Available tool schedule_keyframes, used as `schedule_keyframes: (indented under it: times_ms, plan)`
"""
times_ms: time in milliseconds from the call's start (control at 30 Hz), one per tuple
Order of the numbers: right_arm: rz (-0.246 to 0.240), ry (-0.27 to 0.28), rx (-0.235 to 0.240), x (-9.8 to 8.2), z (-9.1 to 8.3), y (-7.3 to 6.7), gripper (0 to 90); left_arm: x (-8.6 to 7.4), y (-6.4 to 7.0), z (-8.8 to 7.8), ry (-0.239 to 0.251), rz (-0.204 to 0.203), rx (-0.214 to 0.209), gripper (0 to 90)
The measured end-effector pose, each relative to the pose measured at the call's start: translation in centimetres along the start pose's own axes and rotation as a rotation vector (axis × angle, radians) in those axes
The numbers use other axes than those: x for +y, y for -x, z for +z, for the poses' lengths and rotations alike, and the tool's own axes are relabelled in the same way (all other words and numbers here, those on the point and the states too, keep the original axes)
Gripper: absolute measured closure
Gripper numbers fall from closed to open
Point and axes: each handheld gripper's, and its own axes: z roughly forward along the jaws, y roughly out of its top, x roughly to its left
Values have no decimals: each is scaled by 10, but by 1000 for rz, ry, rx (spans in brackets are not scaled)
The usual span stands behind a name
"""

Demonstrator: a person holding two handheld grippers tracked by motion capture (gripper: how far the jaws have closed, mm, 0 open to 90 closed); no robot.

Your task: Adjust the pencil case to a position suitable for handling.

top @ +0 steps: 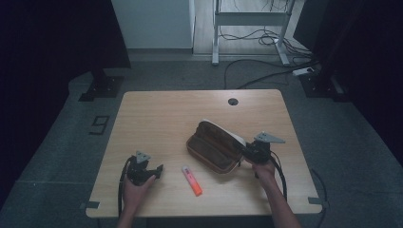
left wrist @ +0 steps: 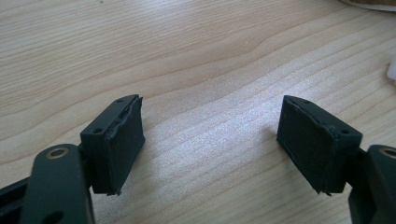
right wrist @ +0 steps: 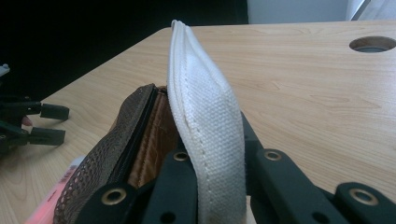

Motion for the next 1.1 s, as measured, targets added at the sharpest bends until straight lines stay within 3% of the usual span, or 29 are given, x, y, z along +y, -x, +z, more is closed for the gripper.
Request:
schedule_keyframes:
  times_ms: [167, 500, 700, 1000, 1100]
  plan:
    - [-11, -11, -6, 0, 0, 3, 763, 0, 0, 0, 0, 0, 0, 225]
    - [-46, -54, -100, -4, 4, 11, 701, 0, 0, 0, 0, 0, 0, 226]
    - [-41, -49, -109, -3, 3, 12, 673, 0, 0, 0, 0, 0, 0, 226]
    - [-4, -16, -173, 0, -6, 11, 349, 0, 0, 0, 0, 0, 0, 226]
    - [-8, -17, -183, 2, -10, 9, 320, 0, 0, 0, 0, 0, 0, 226]
